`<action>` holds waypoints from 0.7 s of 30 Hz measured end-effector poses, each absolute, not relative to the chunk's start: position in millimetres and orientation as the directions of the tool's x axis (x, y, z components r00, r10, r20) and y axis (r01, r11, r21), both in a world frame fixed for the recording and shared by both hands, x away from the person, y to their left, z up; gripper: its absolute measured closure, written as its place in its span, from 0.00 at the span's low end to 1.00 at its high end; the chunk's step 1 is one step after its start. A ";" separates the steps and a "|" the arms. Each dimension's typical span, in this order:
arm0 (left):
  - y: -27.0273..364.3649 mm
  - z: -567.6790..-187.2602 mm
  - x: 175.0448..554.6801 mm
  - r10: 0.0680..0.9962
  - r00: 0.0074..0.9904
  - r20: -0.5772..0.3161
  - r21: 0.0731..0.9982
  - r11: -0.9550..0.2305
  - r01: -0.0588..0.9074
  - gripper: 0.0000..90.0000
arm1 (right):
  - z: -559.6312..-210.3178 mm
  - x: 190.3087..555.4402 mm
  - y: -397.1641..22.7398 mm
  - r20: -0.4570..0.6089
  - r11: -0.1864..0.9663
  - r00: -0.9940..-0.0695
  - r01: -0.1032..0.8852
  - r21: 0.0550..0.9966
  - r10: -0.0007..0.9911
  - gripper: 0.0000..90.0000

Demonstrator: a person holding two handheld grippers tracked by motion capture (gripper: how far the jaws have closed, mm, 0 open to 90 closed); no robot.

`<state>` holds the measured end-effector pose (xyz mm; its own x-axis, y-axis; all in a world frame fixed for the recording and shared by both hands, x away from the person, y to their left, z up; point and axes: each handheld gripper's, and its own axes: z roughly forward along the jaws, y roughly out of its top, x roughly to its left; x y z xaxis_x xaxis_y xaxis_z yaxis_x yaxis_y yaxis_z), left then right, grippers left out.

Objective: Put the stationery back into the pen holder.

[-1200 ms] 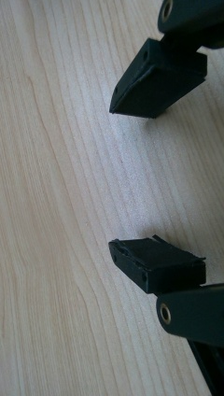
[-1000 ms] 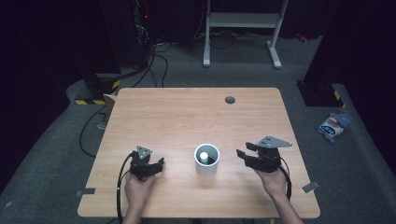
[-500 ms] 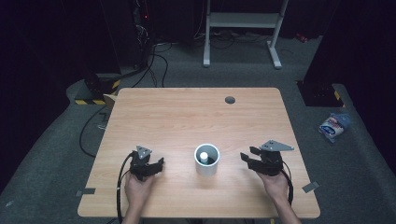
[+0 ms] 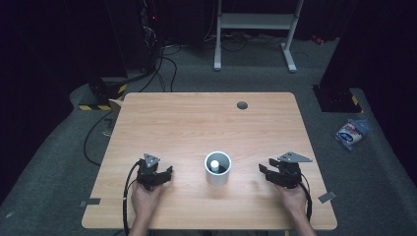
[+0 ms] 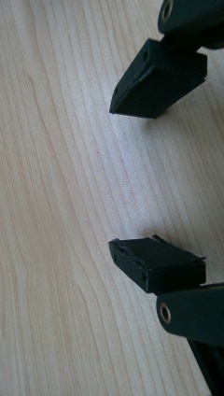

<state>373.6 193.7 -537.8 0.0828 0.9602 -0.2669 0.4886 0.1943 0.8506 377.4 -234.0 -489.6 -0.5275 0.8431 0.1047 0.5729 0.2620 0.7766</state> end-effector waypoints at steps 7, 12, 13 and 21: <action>193.7 -537.8 373.6 0.960 0.083 -0.267 0.851 0.194 0.489 0.32 | -498.5 380.0 -236.2 0.094 0.272 -0.517 0.586 0.763 0.851 0.53; 193.7 -537.8 373.6 0.960 0.083 -0.267 0.851 0.194 0.489 0.32 | -502.4 379.9 -235.2 0.092 0.273 -0.507 0.598 0.754 0.857 0.53; 193.7 -537.8 373.6 0.960 0.083 -0.267 0.850 0.194 0.489 0.32 | -503.4 380.3 -235.6 0.086 0.280 -0.511 0.596 0.752 0.855 0.53; 194.0 -537.8 373.6 0.961 0.084 -0.264 0.851 0.191 0.489 0.32 | -509.5 381.7 -233.9 0.067 0.294 -0.503 0.602 0.742 0.861 0.53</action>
